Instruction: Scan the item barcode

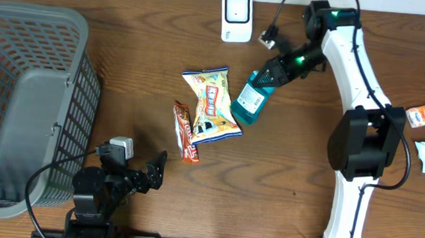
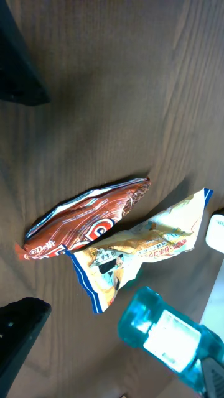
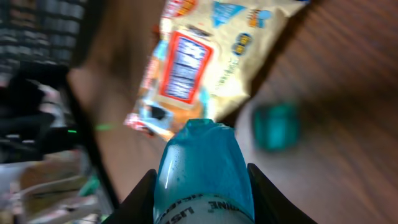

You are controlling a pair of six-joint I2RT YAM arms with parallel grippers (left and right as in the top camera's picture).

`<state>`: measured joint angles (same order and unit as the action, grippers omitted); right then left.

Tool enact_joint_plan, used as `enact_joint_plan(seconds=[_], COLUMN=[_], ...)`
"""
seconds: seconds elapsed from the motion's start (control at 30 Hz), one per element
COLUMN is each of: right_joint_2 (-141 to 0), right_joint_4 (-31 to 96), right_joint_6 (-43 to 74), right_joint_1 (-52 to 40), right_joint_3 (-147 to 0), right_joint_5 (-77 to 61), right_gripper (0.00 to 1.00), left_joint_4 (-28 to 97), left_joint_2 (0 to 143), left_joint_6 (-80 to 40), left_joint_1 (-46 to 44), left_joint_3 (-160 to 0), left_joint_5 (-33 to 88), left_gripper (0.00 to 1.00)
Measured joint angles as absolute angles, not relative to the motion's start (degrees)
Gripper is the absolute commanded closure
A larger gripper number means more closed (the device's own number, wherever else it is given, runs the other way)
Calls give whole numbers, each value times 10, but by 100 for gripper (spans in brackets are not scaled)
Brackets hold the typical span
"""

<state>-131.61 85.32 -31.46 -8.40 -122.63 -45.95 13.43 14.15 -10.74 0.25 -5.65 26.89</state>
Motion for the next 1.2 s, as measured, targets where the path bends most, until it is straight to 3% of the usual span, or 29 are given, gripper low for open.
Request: enact_joint_plan(seconds=[0.27, 0.73, 1.2], right_joint_2=[-1293, -1185, -1144], right_joint_4=[933, 969, 971], right_joint_6=[-352, -373, -368], right_joint_1=[-76, -90, -196], right_joint_3=[-1227, -1227, -1152], right_joint_5=[-562, -600, -601], right_gripper=[88, 95, 96], left_joint_4=[134, 134, 134], left_joint_2=[142, 142, 142], left_joint_6=[-107, -107, -107], left_joint_1=[3, 3, 3], left_joint_3=[-57, -57, -57], left_joint_5=[269, 269, 269], left_gripper=[2, 1, 2])
